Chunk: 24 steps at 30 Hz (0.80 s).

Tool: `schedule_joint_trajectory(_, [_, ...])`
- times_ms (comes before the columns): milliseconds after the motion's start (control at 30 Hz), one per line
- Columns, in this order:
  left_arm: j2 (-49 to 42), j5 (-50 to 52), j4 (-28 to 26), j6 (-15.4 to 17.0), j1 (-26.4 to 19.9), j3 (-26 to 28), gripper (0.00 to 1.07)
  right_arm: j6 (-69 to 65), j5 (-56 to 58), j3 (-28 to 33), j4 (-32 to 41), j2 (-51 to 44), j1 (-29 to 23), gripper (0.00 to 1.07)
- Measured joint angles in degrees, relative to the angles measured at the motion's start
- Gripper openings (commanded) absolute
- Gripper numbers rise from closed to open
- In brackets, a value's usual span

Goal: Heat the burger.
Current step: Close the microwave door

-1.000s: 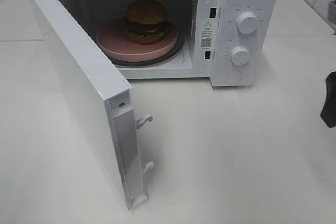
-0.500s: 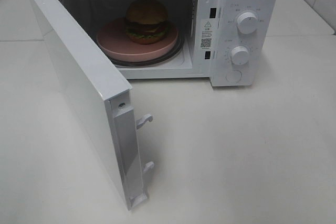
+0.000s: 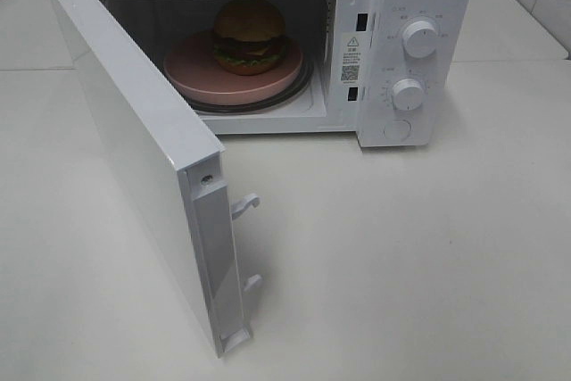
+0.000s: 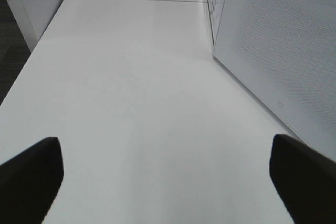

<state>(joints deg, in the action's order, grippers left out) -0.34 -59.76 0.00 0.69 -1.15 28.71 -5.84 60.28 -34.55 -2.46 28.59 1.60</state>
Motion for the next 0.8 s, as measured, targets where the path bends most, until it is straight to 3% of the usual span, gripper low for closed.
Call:
schedule_joint_trajectory(267, [0.0, 0.0, 0.0, 0.0, 0.0, 0.0, 1.02, 0.0, 1.0, 0.3, -0.2, -15.2, 0.0, 0.99])
schedule_joint_trajectory(567, [0.0, 0.0, 0.0, 0.0, 0.0, 0.0, 1.02, 0.0, 1.0, 5.4, 0.1, -24.2, 0.0, 0.99])
schedule_joint_trajectory(800, [0.0, 0.0, 0.0, 0.0, 0.0, 0.0, 1.02, 2.6, 0.6, 5.8, 2.5, -28.6, 0.0, 0.98])
